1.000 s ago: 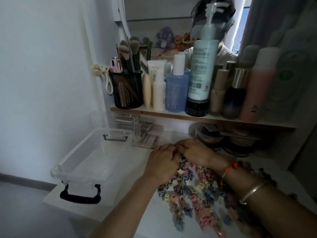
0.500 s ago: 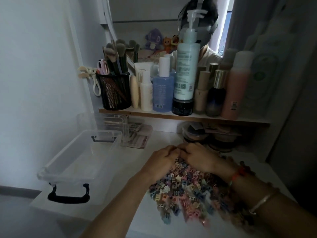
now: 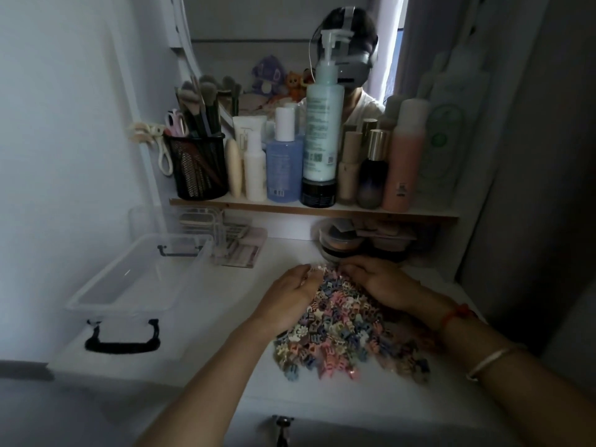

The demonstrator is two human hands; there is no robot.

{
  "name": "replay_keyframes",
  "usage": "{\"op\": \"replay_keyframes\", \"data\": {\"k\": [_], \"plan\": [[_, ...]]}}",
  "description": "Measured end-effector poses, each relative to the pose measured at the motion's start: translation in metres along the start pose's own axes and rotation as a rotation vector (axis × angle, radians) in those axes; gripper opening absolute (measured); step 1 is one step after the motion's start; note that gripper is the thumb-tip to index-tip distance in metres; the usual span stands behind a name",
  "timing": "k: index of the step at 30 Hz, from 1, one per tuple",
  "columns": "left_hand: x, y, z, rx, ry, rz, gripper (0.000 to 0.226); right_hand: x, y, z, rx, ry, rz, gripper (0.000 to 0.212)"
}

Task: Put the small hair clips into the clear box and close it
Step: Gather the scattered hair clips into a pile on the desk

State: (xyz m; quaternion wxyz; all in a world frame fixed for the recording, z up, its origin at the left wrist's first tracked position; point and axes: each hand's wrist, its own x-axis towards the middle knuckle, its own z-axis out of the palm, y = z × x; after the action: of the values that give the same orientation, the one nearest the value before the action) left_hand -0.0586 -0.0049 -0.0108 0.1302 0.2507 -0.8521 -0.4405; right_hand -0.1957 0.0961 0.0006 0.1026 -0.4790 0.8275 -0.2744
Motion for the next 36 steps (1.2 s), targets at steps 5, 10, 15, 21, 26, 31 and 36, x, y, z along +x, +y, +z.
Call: {"op": "replay_keyframes", "data": {"k": [5,10,15,21,26,31,36], "plan": [[-0.008,-0.007,-0.012,-0.044,0.051,-0.007,0.059,-0.029,0.025,-0.028,-0.049,0.15,0.168,0.036],[-0.028,-0.013,-0.002,0.127,0.001,0.018,0.06,-0.061,0.038,-0.019,0.004,0.048,0.294,0.048],[-0.026,-0.004,0.019,0.23,0.046,0.042,0.057,-0.052,0.013,0.001,0.293,0.066,0.213,0.048],[-0.035,-0.009,0.013,0.234,0.121,0.028,0.061,-0.083,0.032,-0.022,0.251,0.152,0.32,0.048],[-0.049,-0.009,0.019,0.437,0.024,0.029,0.066,-0.099,0.03,-0.003,0.187,0.194,0.53,0.056],[-0.038,0.001,0.037,0.354,0.103,0.015,0.061,-0.073,-0.008,0.023,0.258,0.249,0.252,0.061],[-0.048,0.008,0.032,0.187,0.22,0.005,0.057,-0.09,-0.006,0.019,0.064,0.223,0.159,0.077]]}}
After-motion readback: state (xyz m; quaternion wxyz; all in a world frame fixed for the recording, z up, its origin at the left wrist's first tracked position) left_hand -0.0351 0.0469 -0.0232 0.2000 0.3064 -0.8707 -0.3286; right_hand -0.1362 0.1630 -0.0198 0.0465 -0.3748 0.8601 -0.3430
